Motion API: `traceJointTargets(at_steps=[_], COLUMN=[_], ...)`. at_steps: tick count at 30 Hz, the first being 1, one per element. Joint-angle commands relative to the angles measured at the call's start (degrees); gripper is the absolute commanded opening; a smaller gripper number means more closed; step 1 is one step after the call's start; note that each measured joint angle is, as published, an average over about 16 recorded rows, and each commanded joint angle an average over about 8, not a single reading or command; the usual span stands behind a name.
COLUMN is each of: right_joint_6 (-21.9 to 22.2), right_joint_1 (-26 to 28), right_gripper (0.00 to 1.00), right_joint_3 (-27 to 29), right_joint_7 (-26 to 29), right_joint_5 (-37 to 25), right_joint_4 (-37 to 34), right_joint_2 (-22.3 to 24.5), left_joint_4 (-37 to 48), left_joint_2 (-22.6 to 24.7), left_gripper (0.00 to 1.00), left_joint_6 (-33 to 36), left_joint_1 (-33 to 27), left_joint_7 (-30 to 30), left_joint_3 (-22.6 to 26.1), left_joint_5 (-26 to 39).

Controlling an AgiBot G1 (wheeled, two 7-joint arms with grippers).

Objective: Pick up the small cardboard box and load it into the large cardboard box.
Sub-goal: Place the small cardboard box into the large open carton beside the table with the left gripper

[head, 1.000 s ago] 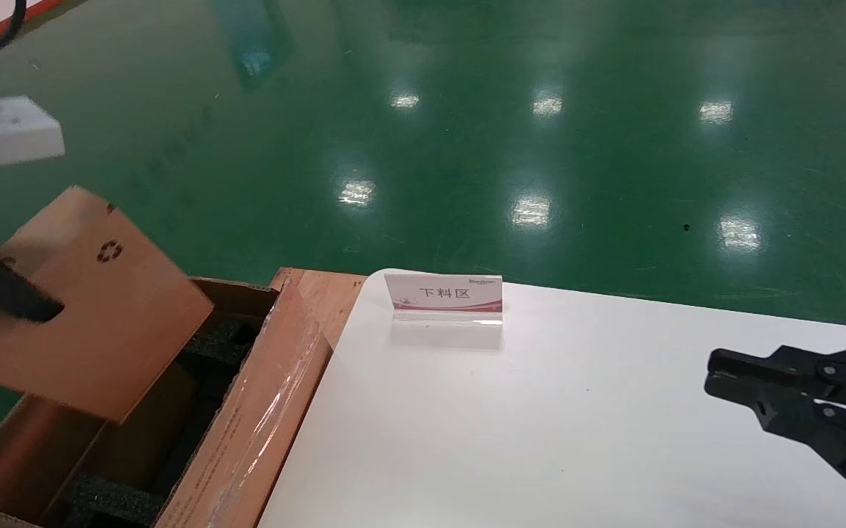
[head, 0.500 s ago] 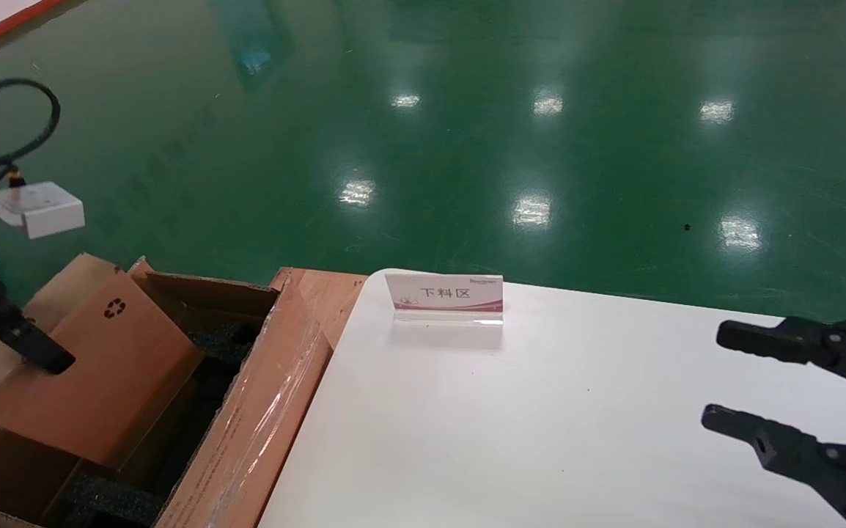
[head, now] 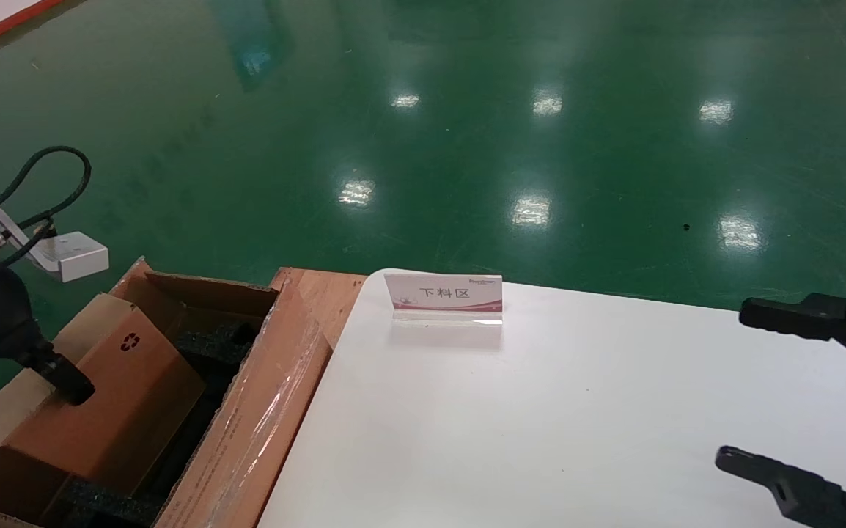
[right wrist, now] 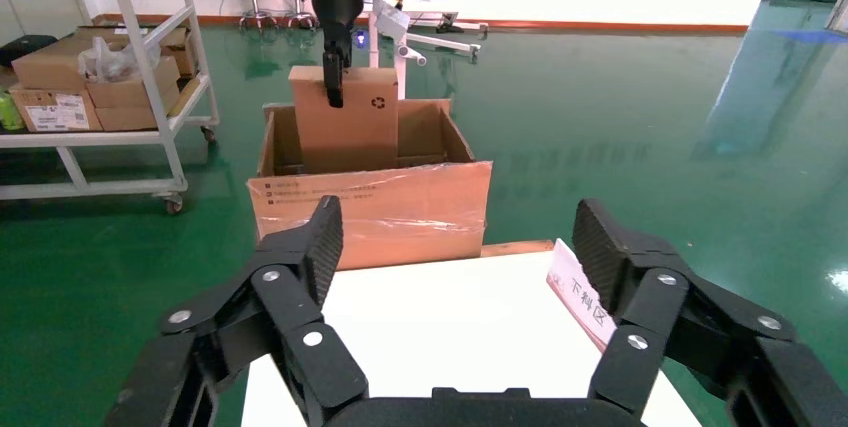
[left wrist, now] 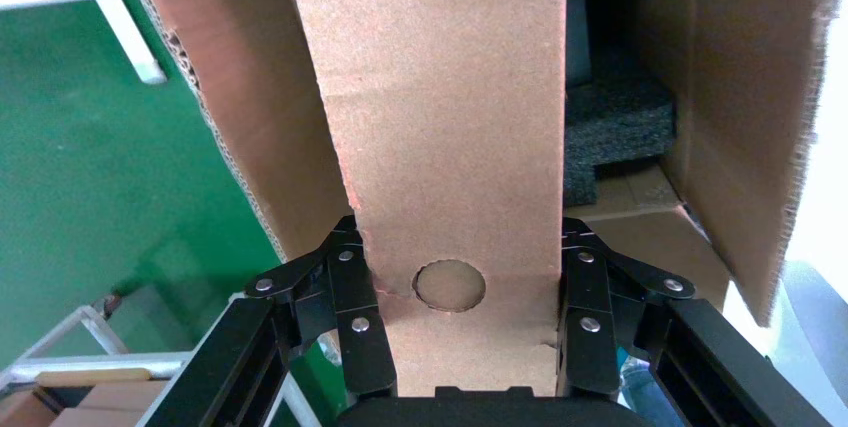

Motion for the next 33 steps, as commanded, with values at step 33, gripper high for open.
traceJointTargets(at_steps=[33], right_joint_6=[0.0], right_joint_1=[0.0], right_gripper=[1.0], right_joint_3=[-0.1], right_joint_7=[-0.1], right_joint_5=[0.1], right_joint_4=[0.0], right_joint_2=[0.0], left_joint_4=[10.2], left_joint_2=[1.9], left_gripper=[0.0], left_joint_6=[-7.3], left_joint_1=[10.8], left_joint_7=[1.9], left_joint_3=[0.2], left_joint_5=[0.4])
